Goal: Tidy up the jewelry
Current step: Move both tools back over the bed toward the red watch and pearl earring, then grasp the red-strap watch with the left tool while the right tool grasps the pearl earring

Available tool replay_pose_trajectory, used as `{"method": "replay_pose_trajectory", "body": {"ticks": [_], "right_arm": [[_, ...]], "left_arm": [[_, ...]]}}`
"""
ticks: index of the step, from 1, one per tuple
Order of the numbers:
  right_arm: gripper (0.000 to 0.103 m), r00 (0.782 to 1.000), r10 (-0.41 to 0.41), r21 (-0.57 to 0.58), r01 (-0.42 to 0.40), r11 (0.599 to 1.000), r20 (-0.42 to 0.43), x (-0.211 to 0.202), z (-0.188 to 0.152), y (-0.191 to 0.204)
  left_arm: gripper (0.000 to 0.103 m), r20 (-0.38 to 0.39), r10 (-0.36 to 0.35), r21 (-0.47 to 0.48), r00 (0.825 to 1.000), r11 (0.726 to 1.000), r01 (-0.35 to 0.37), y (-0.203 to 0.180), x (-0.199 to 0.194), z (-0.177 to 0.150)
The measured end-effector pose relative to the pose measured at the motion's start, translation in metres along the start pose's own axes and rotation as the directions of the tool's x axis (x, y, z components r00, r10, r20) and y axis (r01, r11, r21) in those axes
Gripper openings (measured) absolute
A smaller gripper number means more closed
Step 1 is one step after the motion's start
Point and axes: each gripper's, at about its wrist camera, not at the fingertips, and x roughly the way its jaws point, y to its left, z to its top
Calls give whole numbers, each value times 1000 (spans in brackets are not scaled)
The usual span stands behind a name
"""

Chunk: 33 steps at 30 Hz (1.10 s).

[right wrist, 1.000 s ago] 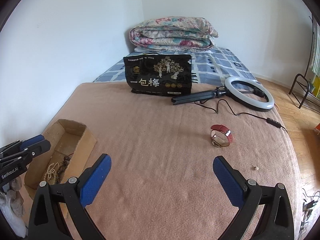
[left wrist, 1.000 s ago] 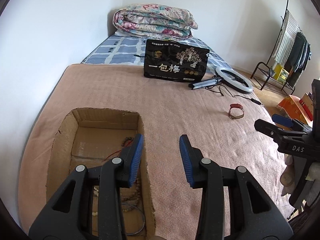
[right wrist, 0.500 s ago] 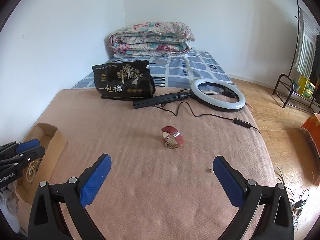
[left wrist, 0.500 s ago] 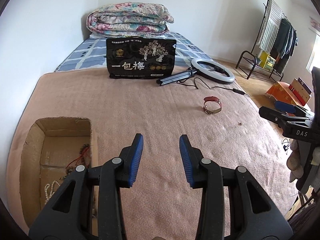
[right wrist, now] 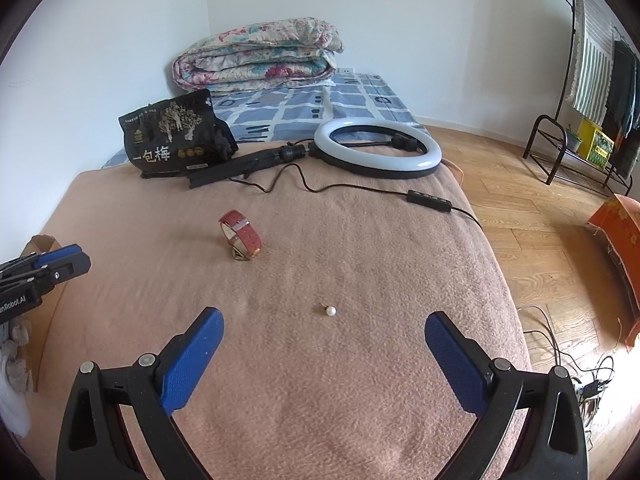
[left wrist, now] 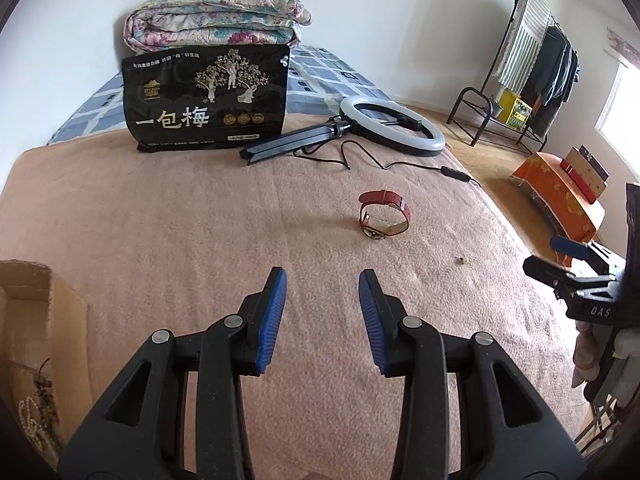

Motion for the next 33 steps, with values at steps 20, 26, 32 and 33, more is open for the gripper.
{"method": "replay_pose_trajectory", "body": {"ticks": [20,26,32,33], "right_arm": [[55,991,62,-52,-69,996,-122,87,-20,-13],[48,989,73,-58,-81,995,-130,96,-18,-10],[42,989,78,-66,-87,994,-129,98,-15,-8],[41,989,79,-66,-88,994,-129,99,-15,-7]], "left_arm": [[38,-27,-28,35,999,999,29,-22,120,29],[38,-33,-48,70,998,996,50,-32,135,36],[38,-42,-39,90,998,995,42,-38,149,38],[38,-41,-33,93,999,995,37,-39,151,39]]}}
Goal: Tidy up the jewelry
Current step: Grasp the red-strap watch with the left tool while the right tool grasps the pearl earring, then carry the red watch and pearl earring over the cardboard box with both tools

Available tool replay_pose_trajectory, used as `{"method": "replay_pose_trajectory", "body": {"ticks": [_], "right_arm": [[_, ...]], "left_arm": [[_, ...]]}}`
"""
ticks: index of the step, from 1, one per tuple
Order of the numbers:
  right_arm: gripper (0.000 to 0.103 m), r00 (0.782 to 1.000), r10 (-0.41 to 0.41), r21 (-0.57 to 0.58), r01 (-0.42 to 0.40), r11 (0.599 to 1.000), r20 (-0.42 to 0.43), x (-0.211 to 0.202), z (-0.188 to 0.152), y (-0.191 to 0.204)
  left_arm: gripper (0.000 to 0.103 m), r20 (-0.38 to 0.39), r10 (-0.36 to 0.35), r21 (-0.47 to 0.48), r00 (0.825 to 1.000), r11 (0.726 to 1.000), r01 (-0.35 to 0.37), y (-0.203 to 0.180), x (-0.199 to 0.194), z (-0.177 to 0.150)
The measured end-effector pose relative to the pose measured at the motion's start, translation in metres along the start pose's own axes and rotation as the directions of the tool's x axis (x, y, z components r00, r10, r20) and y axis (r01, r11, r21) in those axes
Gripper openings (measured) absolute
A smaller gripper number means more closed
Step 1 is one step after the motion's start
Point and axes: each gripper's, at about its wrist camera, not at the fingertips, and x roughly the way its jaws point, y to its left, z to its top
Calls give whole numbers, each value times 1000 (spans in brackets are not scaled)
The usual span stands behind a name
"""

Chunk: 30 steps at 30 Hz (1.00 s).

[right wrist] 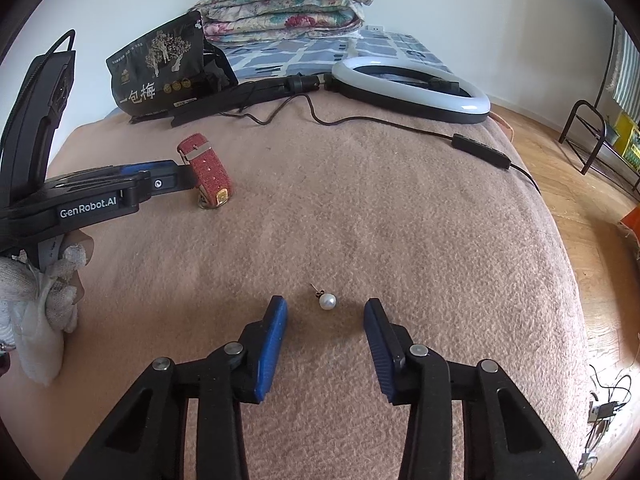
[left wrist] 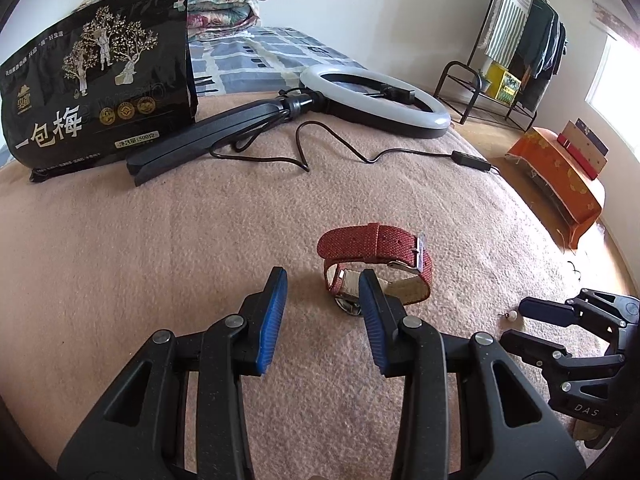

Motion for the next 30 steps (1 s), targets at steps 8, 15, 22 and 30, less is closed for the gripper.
{"method": "replay_pose_trajectory", "body": {"ticks": [8,15,22,30], "right_arm": [[38,1000,-4,-2,4,1000,3,4,3,-1],[25,1000,-15,-4,15,1000,4,8,4,-1],[9,1000,-26,-6,26,1000,5,7,3,0],[8,1000,-24,13,24,1000,3,2,1,0]], "left_arm": [[38,2,22,-4,1000,1000,-22,0,12,8],[15,-11,29,-2,1000,1000,-29,-1,19,8],[4,18,43,2,999,999,-43,-3,11,8],[3,26,55,-22,998,998,-54,1,-6,-1]]}}
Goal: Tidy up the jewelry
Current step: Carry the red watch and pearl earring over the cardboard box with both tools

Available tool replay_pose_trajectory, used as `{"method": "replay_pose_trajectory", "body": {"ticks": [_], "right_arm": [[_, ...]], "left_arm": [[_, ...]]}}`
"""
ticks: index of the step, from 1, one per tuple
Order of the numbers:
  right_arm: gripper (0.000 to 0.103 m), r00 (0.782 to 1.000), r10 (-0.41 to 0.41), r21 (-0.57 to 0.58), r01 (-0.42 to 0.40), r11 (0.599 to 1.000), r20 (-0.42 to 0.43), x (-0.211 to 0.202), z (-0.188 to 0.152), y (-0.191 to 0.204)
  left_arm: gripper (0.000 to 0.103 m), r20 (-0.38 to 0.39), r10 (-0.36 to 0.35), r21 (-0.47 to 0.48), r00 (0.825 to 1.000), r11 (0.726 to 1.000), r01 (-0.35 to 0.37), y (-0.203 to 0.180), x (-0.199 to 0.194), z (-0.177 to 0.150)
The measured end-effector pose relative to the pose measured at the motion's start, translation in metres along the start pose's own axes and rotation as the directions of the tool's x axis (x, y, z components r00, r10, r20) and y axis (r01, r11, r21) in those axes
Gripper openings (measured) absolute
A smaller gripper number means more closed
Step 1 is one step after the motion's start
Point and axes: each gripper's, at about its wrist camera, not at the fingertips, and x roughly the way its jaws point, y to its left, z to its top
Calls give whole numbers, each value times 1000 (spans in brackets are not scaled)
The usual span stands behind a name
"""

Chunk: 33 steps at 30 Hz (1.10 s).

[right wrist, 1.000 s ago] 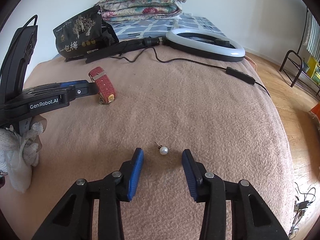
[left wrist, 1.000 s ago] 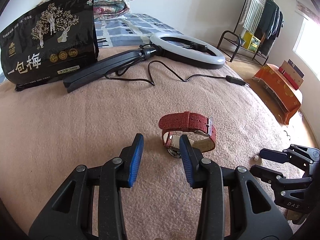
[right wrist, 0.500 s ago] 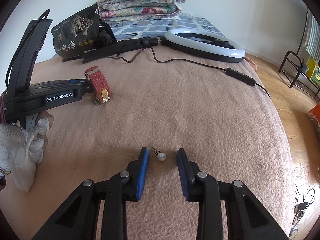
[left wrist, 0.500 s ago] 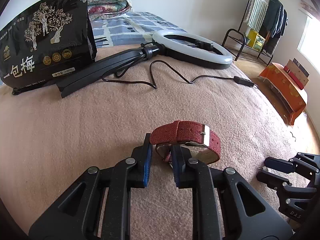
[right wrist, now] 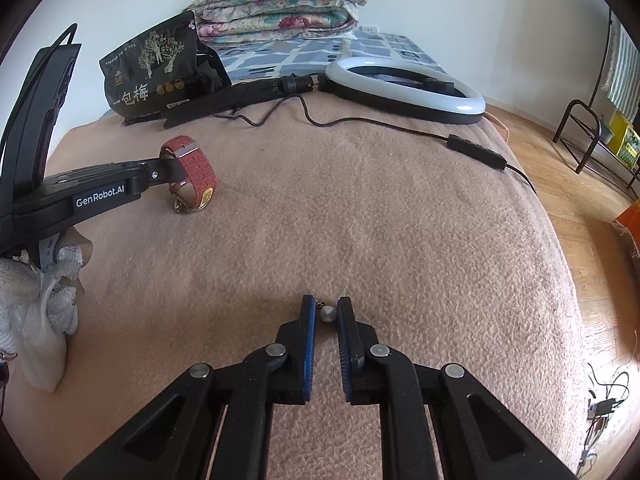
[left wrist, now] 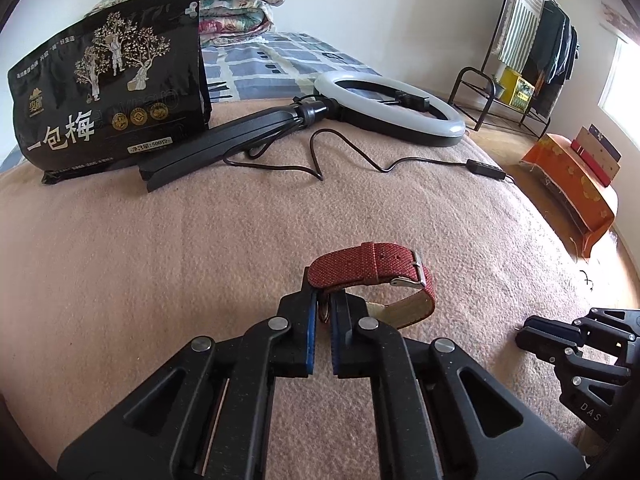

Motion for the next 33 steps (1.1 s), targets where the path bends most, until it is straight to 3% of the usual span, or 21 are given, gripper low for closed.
{"method": "replay_pose_trajectory", "body": {"ticks": [15,33], "right_arm": [[8,999,14,-22,-13,1000,30,-45,-4,30],[8,988,109,-96,-99,990,111,-131,-6,116]], "left_arm": [[3,37,5,-22,999,1000,-4,13,-81,-26],[3,109,55,-86,993,995,-46,60,-217,-64]]}}
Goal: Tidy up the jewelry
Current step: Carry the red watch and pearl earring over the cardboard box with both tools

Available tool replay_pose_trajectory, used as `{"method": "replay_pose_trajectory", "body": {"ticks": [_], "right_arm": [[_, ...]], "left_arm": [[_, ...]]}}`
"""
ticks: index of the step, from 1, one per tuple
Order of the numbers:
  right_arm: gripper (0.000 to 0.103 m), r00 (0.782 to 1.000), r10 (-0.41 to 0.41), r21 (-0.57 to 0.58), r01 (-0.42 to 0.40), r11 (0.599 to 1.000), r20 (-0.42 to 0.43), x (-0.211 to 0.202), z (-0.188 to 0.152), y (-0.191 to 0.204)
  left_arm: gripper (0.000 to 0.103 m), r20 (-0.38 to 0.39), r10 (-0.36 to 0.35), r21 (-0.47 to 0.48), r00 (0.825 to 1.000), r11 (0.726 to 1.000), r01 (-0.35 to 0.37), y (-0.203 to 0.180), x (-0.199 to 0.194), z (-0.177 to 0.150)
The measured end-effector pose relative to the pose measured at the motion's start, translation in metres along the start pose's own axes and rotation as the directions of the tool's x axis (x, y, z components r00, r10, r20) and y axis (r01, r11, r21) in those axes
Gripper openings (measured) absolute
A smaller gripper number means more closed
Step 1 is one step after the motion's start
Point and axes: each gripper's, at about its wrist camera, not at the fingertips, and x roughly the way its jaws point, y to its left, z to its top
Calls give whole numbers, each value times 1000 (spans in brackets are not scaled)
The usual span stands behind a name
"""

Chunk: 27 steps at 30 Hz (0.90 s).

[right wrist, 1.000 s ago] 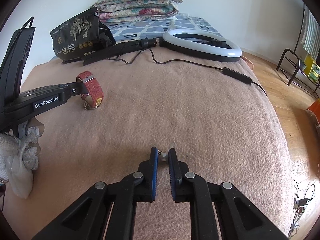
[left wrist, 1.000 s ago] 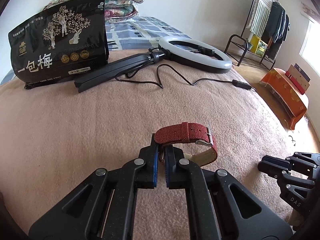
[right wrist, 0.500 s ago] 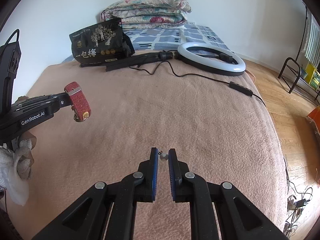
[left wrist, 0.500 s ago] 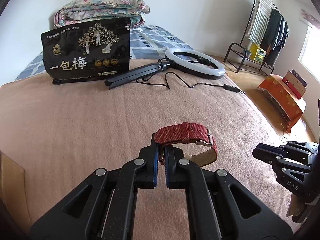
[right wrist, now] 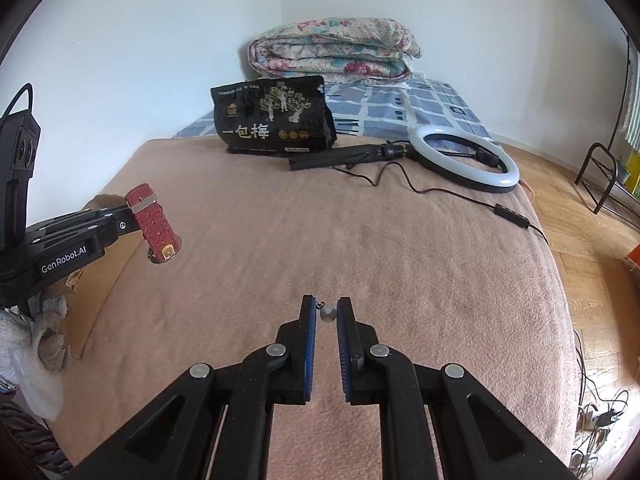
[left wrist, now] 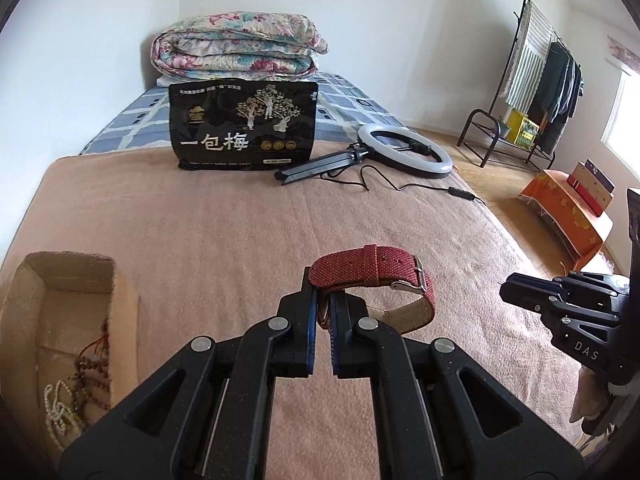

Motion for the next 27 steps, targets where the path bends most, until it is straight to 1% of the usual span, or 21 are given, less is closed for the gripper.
{"method": "replay_pose_trajectory", "body": {"ticks": [6,11,18,27], "right_arm": [[8,998,50,-29,-49,998,25,-20,3,38],[8,994,100,-54,-98,994,33,-28,5,71],[8,986,163,-100,-159,982,31,-27,8,122],[8,973,233,-160,-229,960,6,-13,13,185]], "left_arm": [[3,11,42,-27,999,999,-42,31,-41,-14],[3,10,81,-68,997,994,-80,65,-70,-24],[3,19,147,-110,989,983,-144,116,-106,-38],[3,13,212,-165,977,964,-207,172,-134,-60]]}}
